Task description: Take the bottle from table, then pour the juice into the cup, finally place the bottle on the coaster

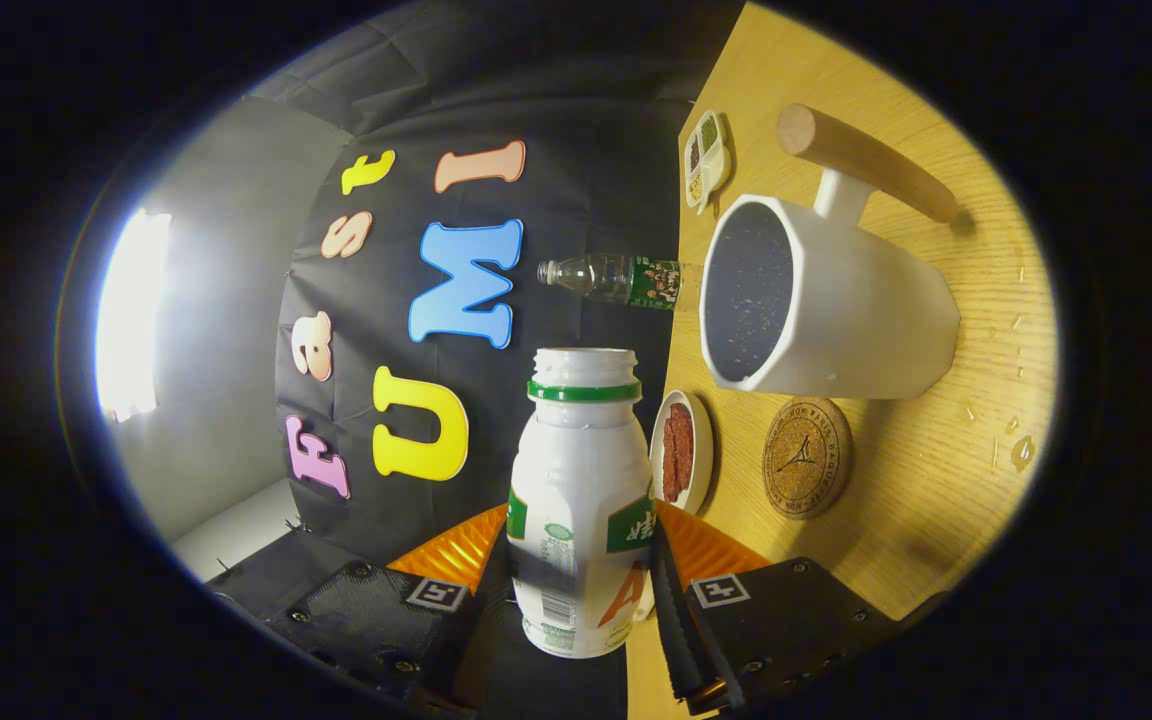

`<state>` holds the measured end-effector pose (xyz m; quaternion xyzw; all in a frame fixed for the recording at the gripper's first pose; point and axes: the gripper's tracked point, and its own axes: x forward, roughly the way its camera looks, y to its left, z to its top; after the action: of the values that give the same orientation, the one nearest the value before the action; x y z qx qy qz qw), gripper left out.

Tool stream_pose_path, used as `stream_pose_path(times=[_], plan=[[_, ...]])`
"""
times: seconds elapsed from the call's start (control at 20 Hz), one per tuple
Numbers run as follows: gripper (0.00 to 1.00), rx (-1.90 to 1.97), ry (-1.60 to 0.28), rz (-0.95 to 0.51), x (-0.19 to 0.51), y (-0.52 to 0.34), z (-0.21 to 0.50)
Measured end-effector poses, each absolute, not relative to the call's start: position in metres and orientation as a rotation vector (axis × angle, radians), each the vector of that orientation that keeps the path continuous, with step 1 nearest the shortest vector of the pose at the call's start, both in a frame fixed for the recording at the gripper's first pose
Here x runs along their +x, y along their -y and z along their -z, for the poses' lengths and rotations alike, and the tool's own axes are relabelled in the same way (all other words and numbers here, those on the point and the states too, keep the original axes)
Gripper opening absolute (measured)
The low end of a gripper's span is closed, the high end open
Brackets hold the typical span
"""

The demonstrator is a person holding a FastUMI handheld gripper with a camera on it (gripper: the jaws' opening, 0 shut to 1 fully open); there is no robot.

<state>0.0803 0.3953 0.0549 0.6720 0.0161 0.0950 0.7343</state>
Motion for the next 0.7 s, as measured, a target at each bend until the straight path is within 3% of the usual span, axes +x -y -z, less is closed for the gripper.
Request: stream_pose_path(times=[0.7], plan=[[0.66,1.592,-0.004,-0.201,0.0861,-0.3886,-0.062]])
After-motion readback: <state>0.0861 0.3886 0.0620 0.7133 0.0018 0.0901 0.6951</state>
